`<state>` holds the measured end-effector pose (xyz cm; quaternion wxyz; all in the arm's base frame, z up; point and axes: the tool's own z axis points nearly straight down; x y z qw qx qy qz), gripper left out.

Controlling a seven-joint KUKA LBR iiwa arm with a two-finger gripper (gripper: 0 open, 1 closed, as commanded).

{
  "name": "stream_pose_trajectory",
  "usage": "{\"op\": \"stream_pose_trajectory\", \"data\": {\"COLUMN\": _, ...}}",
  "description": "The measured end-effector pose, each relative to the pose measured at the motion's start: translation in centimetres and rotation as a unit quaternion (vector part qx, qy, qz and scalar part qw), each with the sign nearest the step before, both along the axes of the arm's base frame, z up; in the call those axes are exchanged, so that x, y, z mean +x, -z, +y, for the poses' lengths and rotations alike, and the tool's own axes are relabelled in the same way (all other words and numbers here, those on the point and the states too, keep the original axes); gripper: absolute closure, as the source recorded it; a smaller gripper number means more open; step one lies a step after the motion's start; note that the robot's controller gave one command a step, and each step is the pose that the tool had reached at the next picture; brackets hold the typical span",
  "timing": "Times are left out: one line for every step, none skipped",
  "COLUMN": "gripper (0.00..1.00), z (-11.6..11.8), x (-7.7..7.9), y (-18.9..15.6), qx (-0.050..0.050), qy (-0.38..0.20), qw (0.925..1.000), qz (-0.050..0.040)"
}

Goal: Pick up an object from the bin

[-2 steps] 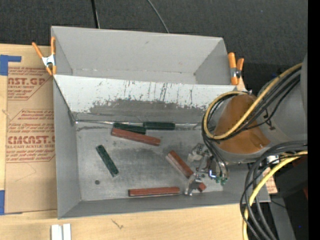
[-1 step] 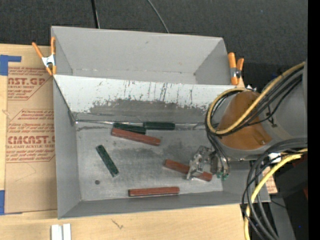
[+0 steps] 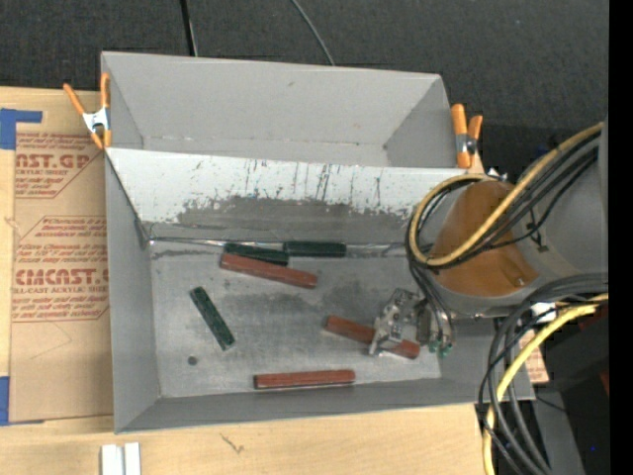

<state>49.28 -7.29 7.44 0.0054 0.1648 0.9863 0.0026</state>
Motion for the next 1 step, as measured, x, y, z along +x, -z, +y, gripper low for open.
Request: {"op": "stream_pose_trajectory", "data": {"gripper": 1.0, "z": 0.03, "x": -0.02, "y": -0.1, "qx": 0.0, "qy": 0.0, "qw": 1.0, "qz": 0.0006}}
